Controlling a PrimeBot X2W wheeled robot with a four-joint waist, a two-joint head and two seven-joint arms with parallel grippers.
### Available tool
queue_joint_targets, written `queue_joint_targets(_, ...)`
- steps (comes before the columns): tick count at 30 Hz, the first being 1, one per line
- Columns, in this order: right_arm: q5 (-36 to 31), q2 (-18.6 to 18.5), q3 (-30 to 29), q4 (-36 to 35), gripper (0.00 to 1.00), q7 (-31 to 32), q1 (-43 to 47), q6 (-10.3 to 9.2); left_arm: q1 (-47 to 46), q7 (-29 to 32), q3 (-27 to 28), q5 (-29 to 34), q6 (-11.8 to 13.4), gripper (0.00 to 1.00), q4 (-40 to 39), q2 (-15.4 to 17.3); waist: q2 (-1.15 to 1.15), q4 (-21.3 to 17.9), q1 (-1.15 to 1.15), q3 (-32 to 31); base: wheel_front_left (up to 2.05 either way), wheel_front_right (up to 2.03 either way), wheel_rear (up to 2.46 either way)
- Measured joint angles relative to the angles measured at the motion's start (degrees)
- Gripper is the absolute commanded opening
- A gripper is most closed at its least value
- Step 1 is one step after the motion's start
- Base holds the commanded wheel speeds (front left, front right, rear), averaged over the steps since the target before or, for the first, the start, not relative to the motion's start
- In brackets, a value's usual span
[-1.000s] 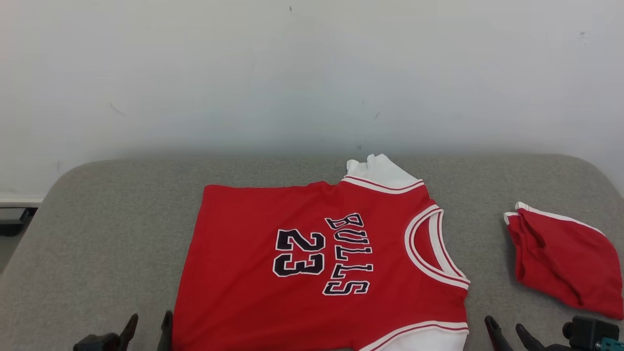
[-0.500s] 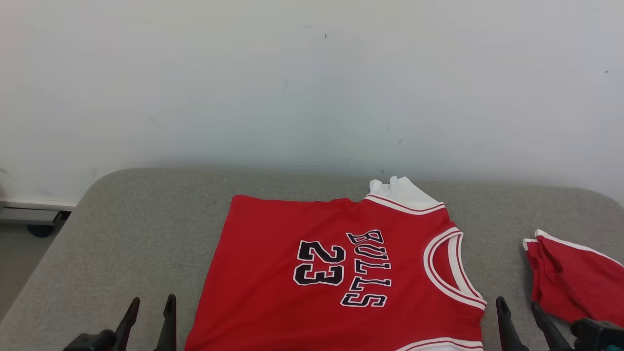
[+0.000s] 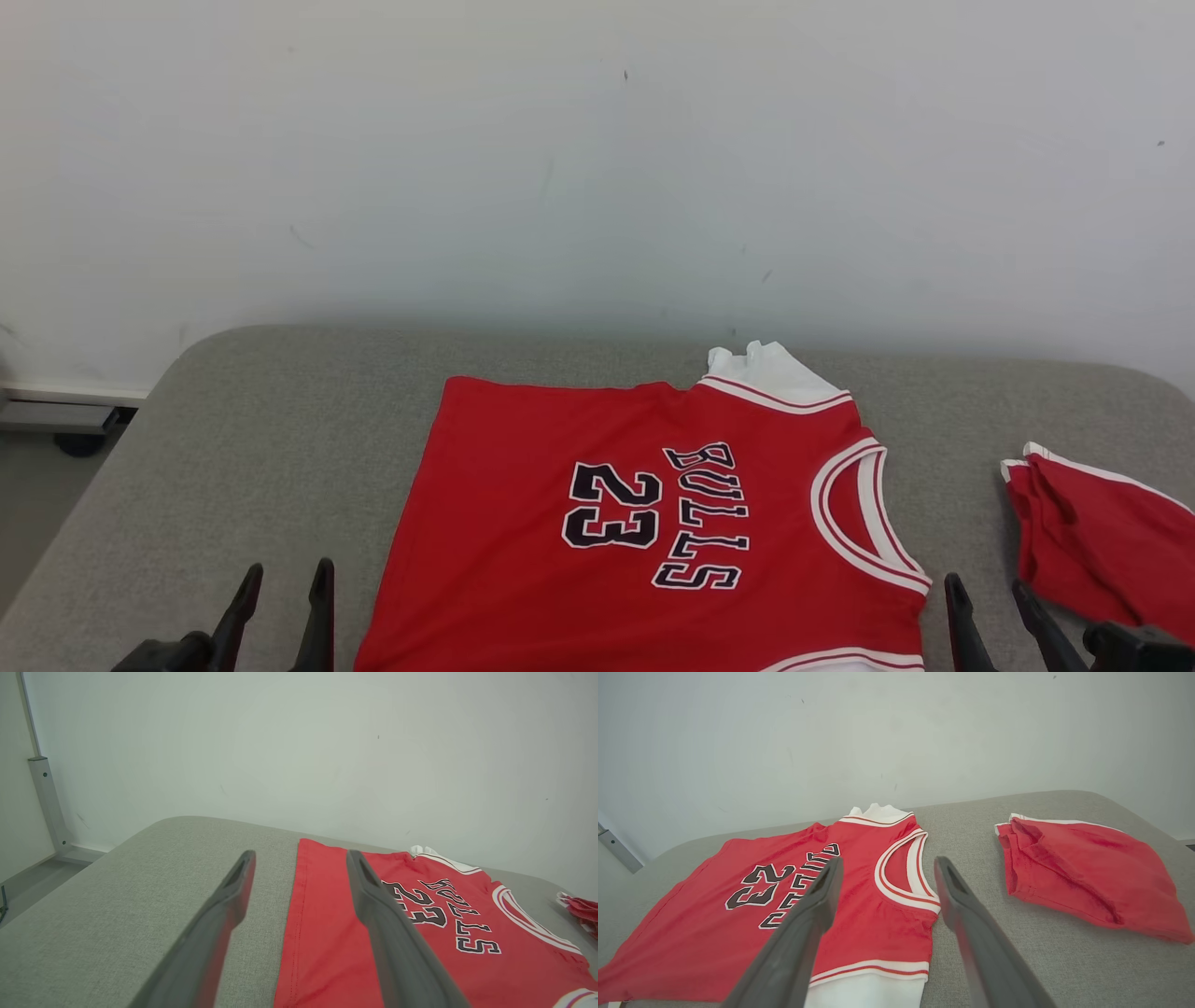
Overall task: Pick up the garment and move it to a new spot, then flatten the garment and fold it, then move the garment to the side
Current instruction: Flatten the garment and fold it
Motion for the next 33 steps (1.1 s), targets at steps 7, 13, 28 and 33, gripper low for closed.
queue_joint_targets(7,0.02,0.25,-0.1,0.46,1.0,-0.63,0.16,0.0,1.05,1.35,-0.11,0.0,0.51,1.0,-1.83,-0.03,0.0,-0.24,0.0,0.5,0.0,0.0,0.0)
queue_joint_targets(13,0.12,0.32,0.41,1.34,1.0,0.85,0.16,0.0,1.05,3.94,-0.52,-0.35,0.51,1.0,-1.72,0.0,0.0,0.07,0.0,1.4,0.0,0.0,0.0)
queue_joint_targets(28,0.09,1.05,4.54,5.95,1.0,8.16,-0.4,0.0,0.76,11.12,-4.03,-1.3,-1.07,1.0,5.95,-1.05,0.0,0.43,0.01,5.39,0.0,0.0,0.0)
queue_joint_targets(33,-0.09,1.08,5.98,8.87,1.0,10.6,-0.97,-0.01,0.29,13.15,-5.45,-1.69,-1.6,1.0,9.65,-2.31,0.0,-0.51,0.0,6.64,0.0,0.0,0.0)
